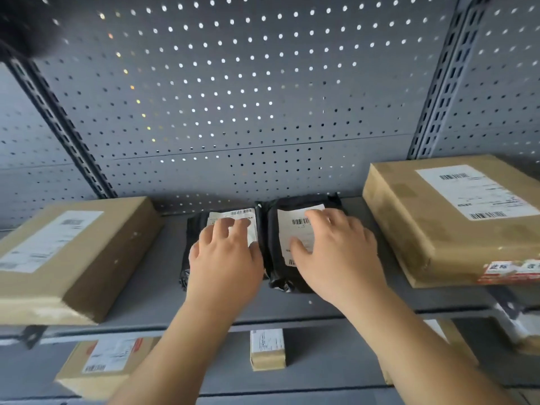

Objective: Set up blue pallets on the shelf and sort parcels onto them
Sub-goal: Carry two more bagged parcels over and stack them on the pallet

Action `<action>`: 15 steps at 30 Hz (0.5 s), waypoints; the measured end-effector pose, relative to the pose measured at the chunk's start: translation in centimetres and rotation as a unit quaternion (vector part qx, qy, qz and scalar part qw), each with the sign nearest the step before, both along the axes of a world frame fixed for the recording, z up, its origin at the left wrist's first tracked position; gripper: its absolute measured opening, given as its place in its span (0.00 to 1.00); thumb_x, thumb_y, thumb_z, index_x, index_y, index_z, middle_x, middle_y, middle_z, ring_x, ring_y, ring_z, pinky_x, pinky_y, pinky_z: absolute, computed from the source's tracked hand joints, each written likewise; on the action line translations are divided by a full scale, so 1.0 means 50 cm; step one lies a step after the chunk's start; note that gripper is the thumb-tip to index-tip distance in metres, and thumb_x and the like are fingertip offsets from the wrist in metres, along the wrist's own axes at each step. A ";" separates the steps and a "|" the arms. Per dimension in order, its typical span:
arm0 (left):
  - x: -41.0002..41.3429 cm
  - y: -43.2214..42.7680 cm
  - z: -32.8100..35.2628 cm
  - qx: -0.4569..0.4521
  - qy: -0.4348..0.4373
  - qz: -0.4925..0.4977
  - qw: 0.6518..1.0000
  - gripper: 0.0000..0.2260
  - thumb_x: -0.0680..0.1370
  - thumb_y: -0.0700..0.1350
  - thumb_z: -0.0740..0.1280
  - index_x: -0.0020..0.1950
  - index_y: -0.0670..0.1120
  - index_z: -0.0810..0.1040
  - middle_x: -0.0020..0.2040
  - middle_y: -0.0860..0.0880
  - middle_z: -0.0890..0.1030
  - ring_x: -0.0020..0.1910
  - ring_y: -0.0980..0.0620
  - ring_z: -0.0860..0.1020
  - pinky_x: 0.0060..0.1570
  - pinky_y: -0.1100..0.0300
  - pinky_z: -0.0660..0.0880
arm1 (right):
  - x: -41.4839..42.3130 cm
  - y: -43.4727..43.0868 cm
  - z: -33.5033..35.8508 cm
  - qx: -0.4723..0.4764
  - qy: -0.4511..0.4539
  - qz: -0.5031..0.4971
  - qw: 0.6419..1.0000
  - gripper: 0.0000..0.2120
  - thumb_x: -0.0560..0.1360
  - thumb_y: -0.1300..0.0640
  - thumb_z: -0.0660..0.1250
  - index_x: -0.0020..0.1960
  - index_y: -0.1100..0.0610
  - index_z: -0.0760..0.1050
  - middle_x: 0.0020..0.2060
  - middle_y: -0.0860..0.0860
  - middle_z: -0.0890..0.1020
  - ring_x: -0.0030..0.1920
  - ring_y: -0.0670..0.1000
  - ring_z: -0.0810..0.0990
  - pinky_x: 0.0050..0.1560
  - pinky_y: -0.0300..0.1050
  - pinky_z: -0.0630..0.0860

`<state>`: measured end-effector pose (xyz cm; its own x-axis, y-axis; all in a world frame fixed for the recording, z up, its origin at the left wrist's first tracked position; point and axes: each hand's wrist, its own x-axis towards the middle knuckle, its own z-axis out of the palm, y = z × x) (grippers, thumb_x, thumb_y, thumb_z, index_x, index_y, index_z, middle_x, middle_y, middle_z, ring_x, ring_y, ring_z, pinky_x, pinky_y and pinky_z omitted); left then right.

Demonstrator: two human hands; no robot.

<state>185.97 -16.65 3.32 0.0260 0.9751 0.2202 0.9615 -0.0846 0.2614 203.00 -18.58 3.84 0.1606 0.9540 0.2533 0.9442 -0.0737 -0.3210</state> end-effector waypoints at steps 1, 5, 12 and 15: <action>0.000 0.005 -0.008 -0.006 0.006 0.003 1.000 0.20 0.83 0.52 0.58 0.76 0.54 0.68 0.76 0.50 0.68 0.74 0.43 0.65 0.71 0.44 0.63 | -0.005 0.006 -0.001 -0.014 -0.008 -0.003 1.000 0.25 0.76 0.36 0.57 0.68 0.47 0.70 0.66 0.51 0.76 0.64 0.60 0.73 0.66 0.59 0.69; 0.002 0.023 -0.035 -0.030 0.018 0.015 0.999 0.20 0.83 0.55 0.56 0.75 0.56 0.67 0.79 0.49 0.65 0.78 0.42 0.60 0.75 0.37 0.59 | -0.024 0.029 -0.010 -0.063 -0.034 0.000 0.997 0.31 0.76 0.32 0.54 0.74 0.47 0.65 0.72 0.55 0.71 0.70 0.64 0.68 0.70 0.66 0.63; -0.005 0.044 -0.066 -0.074 0.002 0.030 0.997 0.29 0.79 0.70 0.51 0.75 0.56 0.64 0.80 0.48 0.63 0.80 0.37 0.57 0.75 0.36 0.60 | -0.020 0.044 -0.037 -0.111 -0.047 0.010 0.993 0.36 0.76 0.30 0.55 0.78 0.45 0.58 0.80 0.55 0.59 0.77 0.66 0.57 0.73 0.66 0.61; -0.006 0.052 -0.063 -0.087 0.005 0.028 0.996 0.34 0.75 0.74 0.54 0.74 0.55 0.63 0.80 0.49 0.63 0.79 0.35 0.58 0.72 0.38 0.64 | -0.017 0.046 -0.041 -0.120 -0.051 0.006 0.991 0.34 0.76 0.31 0.58 0.77 0.44 0.59 0.80 0.53 0.59 0.78 0.66 0.56 0.71 0.65 0.62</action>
<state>185.68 -14.07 0.17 -0.0291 0.9985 0.0473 0.9658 0.0159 0.2587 202.16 -16.27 1.81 0.1344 0.9904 0.0330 0.9722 -0.1253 -0.1977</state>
